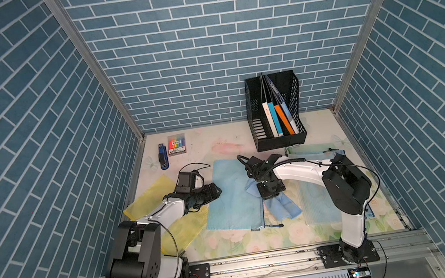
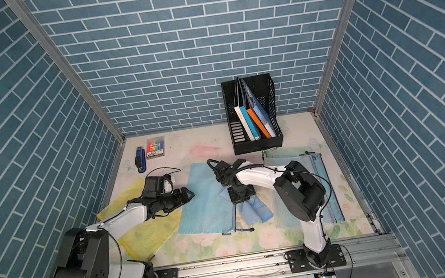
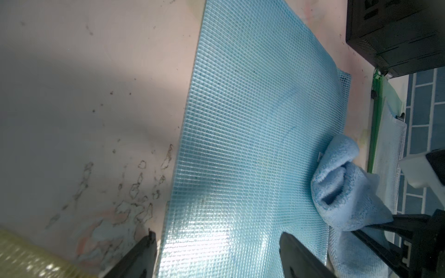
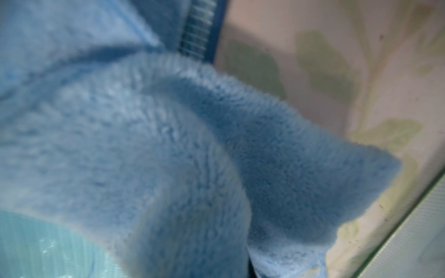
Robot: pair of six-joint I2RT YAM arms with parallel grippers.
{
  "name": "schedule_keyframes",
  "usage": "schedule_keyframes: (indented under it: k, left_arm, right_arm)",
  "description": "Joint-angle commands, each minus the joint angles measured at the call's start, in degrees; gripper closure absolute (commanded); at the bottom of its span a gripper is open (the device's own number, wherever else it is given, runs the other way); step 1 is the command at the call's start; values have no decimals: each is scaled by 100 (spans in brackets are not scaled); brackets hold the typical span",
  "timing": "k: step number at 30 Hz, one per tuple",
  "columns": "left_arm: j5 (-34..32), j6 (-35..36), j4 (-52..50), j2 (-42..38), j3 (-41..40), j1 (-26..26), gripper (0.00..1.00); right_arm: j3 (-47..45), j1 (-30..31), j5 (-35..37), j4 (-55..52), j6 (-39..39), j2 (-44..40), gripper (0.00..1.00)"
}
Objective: Wipe the document bag
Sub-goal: Adjust the document bag at the center of the board.
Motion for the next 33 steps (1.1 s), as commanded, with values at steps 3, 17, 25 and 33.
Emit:
schedule_keyframes:
  k: [3, 17, 25, 33]
  left_arm:
    - [-19, 148, 131, 272, 25, -144, 16]
    - [160, 101, 397, 664, 37, -594, 59]
    - [156, -364, 713, 518, -72, -1010, 87]
    - [-1085, 9, -220, 38, 290, -1002, 28]
  right_arm:
    - [-148, -125, 93, -202, -244, -361, 100]
    - [-82, -143, 52, -145, -281, -209, 100]
    - [77, -318, 502, -626, -428, -649, 100]
    - [491, -137, 569, -646, -121, -774, 100]
